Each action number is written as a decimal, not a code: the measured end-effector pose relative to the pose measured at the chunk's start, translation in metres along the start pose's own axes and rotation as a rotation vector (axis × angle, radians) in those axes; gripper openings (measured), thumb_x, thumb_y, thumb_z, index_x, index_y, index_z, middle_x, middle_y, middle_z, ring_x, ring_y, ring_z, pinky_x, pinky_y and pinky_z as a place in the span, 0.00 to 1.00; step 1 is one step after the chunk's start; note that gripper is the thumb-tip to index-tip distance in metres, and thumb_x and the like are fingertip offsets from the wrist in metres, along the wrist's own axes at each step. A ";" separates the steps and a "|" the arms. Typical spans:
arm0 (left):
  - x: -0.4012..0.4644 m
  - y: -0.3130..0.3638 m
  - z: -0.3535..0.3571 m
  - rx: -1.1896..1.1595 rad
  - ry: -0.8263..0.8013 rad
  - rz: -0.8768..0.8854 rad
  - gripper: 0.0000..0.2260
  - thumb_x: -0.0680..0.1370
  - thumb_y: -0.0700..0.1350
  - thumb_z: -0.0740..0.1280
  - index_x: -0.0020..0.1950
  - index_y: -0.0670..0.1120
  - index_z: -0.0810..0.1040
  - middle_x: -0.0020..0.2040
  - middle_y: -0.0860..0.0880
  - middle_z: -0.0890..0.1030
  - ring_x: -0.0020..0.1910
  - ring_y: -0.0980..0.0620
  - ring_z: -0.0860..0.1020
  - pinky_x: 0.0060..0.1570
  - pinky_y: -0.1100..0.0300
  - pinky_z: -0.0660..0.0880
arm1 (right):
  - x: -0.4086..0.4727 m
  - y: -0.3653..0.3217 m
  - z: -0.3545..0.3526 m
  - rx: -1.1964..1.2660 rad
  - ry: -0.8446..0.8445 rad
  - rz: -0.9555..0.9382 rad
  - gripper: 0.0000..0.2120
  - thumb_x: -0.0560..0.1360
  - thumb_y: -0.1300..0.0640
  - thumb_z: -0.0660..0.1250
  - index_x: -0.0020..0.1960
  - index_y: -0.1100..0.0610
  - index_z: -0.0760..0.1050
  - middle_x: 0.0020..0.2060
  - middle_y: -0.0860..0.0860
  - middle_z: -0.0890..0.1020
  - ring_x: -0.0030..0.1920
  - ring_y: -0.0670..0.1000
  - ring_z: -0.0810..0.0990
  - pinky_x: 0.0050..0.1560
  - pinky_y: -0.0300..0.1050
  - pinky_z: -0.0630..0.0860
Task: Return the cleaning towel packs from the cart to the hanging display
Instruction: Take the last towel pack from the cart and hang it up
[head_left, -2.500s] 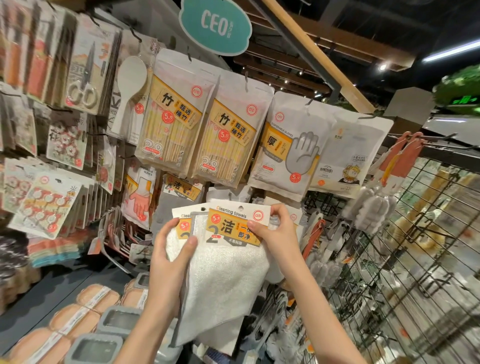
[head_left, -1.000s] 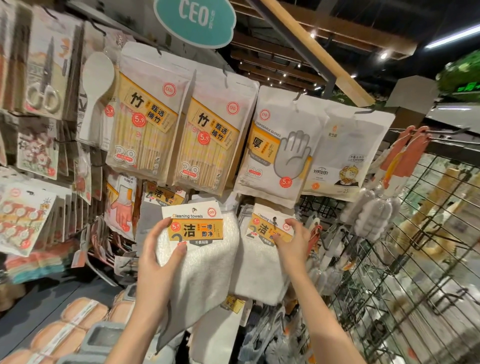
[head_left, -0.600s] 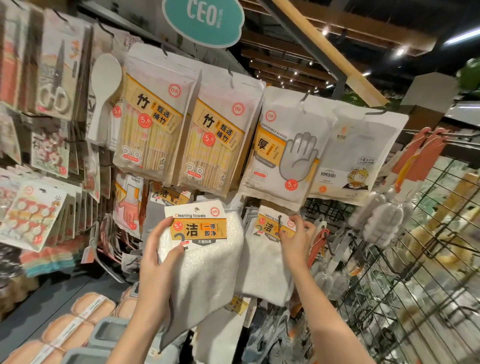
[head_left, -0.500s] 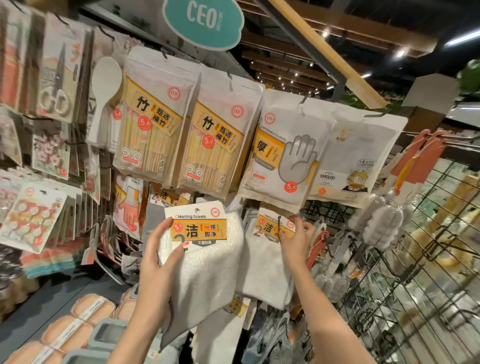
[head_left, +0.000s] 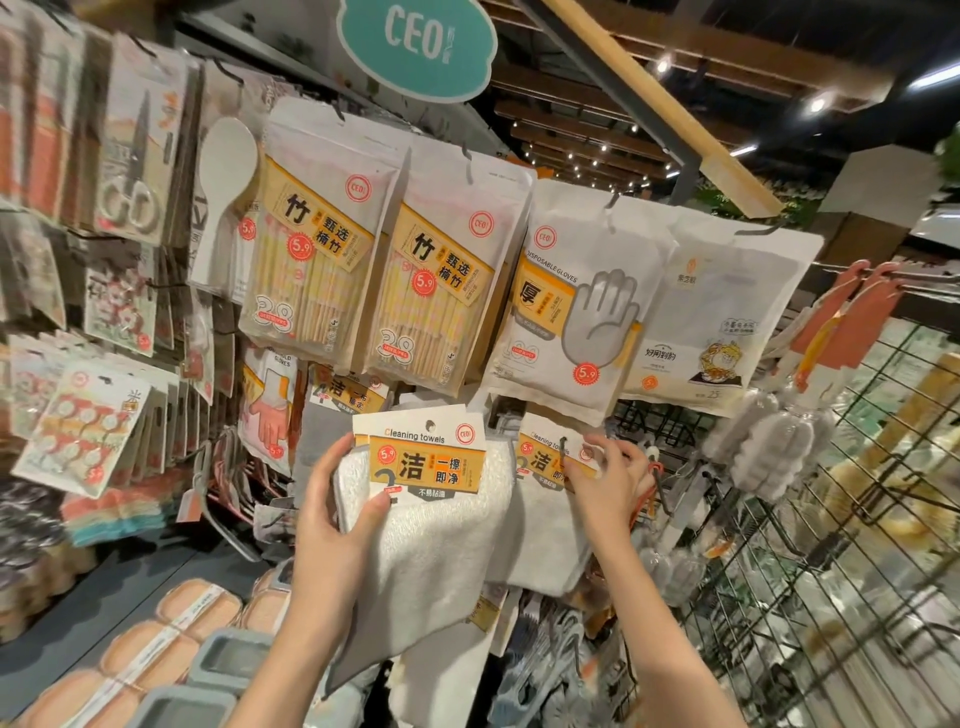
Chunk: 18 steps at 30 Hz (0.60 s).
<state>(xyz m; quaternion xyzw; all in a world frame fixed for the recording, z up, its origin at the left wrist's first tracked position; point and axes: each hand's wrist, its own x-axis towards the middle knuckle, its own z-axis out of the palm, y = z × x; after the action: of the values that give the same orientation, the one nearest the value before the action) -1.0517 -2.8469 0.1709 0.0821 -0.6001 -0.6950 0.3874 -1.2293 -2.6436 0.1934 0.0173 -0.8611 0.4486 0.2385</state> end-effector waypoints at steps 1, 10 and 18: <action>0.000 -0.001 0.000 0.002 0.000 0.003 0.27 0.75 0.34 0.68 0.62 0.64 0.70 0.62 0.67 0.72 0.62 0.72 0.68 0.56 0.70 0.66 | -0.005 -0.004 -0.003 0.042 -0.005 -0.014 0.13 0.70 0.57 0.72 0.53 0.49 0.76 0.61 0.51 0.65 0.64 0.51 0.58 0.58 0.40 0.56; -0.001 -0.008 0.008 -0.029 -0.037 -0.019 0.26 0.75 0.34 0.68 0.63 0.61 0.71 0.64 0.62 0.73 0.63 0.71 0.68 0.56 0.69 0.67 | -0.049 -0.056 -0.018 0.222 -0.311 -0.316 0.13 0.76 0.55 0.66 0.59 0.45 0.72 0.59 0.43 0.68 0.65 0.45 0.65 0.68 0.47 0.64; -0.001 -0.011 0.022 -0.032 -0.043 -0.003 0.27 0.75 0.33 0.67 0.67 0.58 0.69 0.66 0.62 0.72 0.66 0.65 0.68 0.61 0.67 0.66 | -0.057 -0.065 -0.010 0.179 -0.479 -0.233 0.31 0.69 0.58 0.74 0.68 0.51 0.66 0.60 0.44 0.69 0.63 0.42 0.66 0.59 0.30 0.61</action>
<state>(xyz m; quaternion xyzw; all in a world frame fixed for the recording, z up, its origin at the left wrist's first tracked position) -1.0686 -2.8297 0.1667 0.0620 -0.5970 -0.7068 0.3745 -1.1591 -2.6854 0.2236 0.2426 -0.8422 0.4755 0.0757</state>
